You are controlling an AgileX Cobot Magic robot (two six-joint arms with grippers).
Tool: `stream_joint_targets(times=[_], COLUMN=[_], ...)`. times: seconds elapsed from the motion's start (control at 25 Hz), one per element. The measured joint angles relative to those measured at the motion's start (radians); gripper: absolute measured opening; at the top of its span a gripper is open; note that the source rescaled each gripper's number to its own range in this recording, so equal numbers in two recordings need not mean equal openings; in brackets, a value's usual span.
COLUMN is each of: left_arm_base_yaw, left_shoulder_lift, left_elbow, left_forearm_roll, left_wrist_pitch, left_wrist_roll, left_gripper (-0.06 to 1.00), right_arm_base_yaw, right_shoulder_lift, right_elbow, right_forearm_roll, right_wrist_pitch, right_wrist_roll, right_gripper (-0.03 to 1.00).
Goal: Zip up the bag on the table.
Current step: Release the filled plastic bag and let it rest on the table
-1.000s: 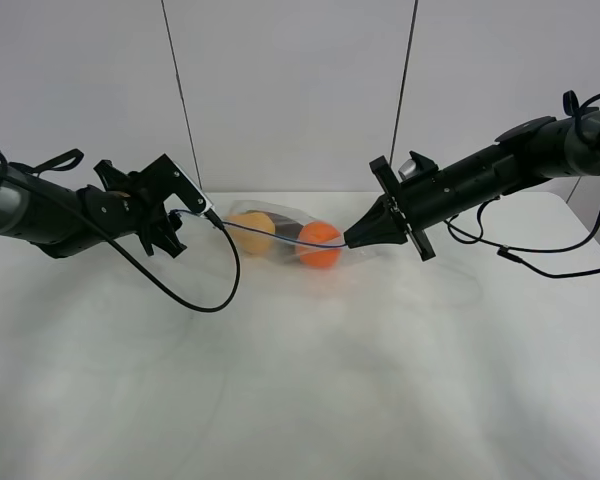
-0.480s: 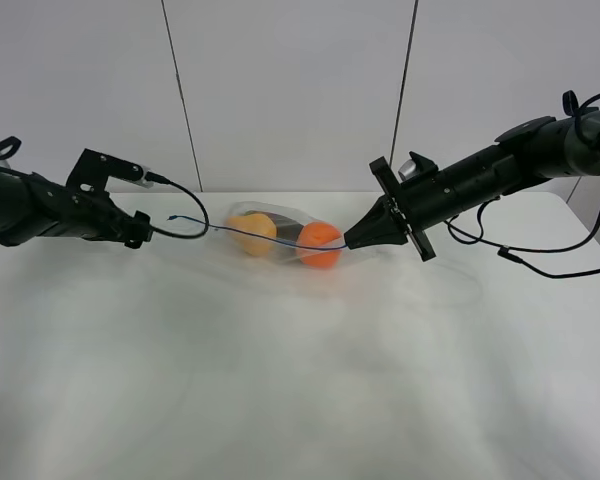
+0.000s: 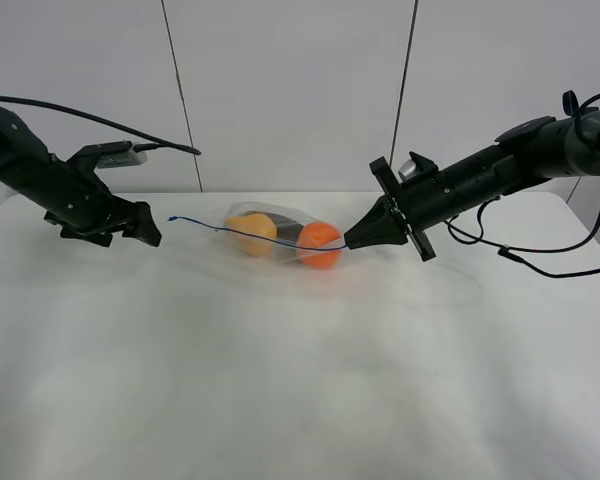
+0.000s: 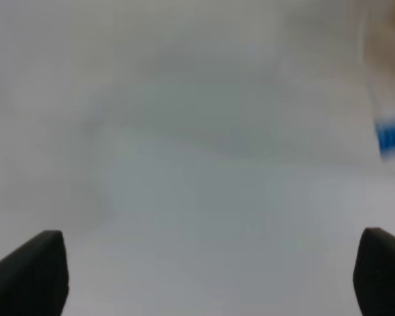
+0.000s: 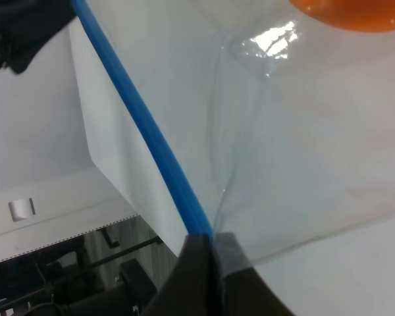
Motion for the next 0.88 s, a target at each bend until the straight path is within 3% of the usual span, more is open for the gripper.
stream_joint_targets(times=[0.12,0.24,0.52,0.88], left_arm_base_yaw=[-0.005,-0.005,-0.005,-0.005], left_shoulder_lift=[0.001,0.001,-0.002,-0.173], left_elbow=[-0.053,-0.084,-0.095,-0.053], left_forearm_roll=[0.172,0.26,0.279,0.296], left_wrist_pitch=[0.139,0.273,0.513,0.529], left_wrist_roll=[-0.256,-0.369,-0.4,-0.405], left_gripper=[1.0,1.0,1.0,1.0], right_arm_base_yaw=[0.0,0.0,0.0,0.0], right_shoulder_lift=[0.0,0.0,0.0,0.0], right_elbow=[0.0,0.0,0.0,0.0], right_forearm_roll=[0.0,0.0,0.0,0.0], right_wrist_pitch=[0.0,0.0,0.0,0.001], right_wrist_roll=[0.0,-0.001,-0.001,-0.005], right_gripper=[0.0,0.0,0.0,0.0])
